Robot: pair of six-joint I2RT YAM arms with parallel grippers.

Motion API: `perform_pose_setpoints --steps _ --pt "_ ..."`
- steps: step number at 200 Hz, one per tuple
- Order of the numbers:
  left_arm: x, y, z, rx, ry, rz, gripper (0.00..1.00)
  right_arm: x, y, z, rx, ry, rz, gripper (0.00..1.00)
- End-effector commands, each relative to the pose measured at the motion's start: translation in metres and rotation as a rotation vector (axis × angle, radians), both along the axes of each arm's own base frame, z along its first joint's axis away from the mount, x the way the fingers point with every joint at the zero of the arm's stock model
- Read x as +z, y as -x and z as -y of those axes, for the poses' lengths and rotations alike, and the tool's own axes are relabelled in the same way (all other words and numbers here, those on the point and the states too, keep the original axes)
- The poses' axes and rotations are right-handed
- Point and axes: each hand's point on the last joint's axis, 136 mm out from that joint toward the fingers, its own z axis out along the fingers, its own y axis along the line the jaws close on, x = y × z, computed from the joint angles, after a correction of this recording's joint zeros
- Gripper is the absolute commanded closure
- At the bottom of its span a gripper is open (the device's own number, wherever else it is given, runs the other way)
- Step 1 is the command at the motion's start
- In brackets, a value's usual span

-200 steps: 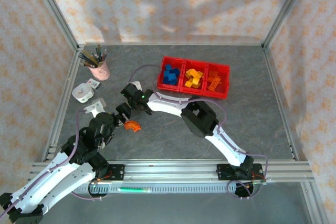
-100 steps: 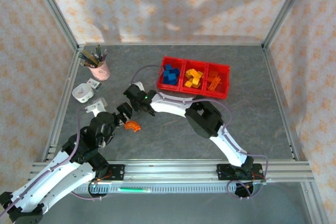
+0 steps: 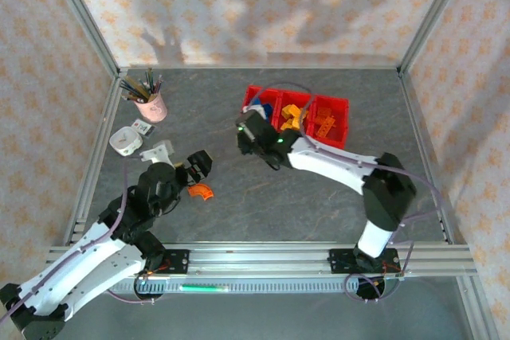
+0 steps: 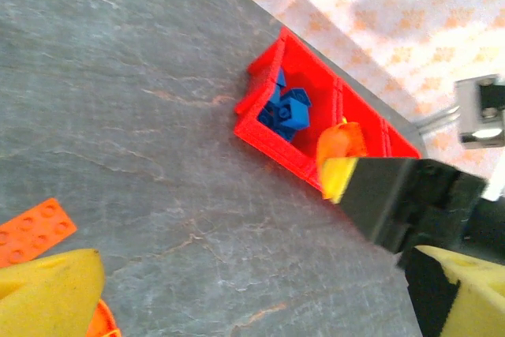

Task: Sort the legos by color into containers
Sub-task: Pick up the lego from the middle-left of the table, then place the lego in the container.

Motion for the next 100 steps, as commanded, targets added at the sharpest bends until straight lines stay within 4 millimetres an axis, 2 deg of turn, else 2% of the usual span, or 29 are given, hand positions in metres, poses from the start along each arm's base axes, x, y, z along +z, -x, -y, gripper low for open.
perform_pose_setpoints --steps 1,27,50,72,100 --pt "0.012 -0.008 0.032 -0.132 0.043 0.045 0.01 0.011 -0.008 0.05 -0.126 0.015 0.035 0.72" --pt "0.006 -0.02 0.054 -0.195 0.045 0.036 0.01 0.012 -0.023 0.106 -0.242 0.004 0.028 0.71" --pt "0.001 -0.032 0.075 -0.245 0.059 0.037 0.01 0.012 -0.045 0.153 -0.352 0.01 0.039 0.7" --pt "-0.003 -0.043 0.095 -0.29 0.068 0.03 0.01 0.005 -0.066 0.185 -0.422 0.028 0.019 0.7" --pt "-0.008 -0.053 0.115 -0.334 0.069 0.023 0.01 -0.009 -0.091 0.212 -0.488 0.025 0.003 0.7"
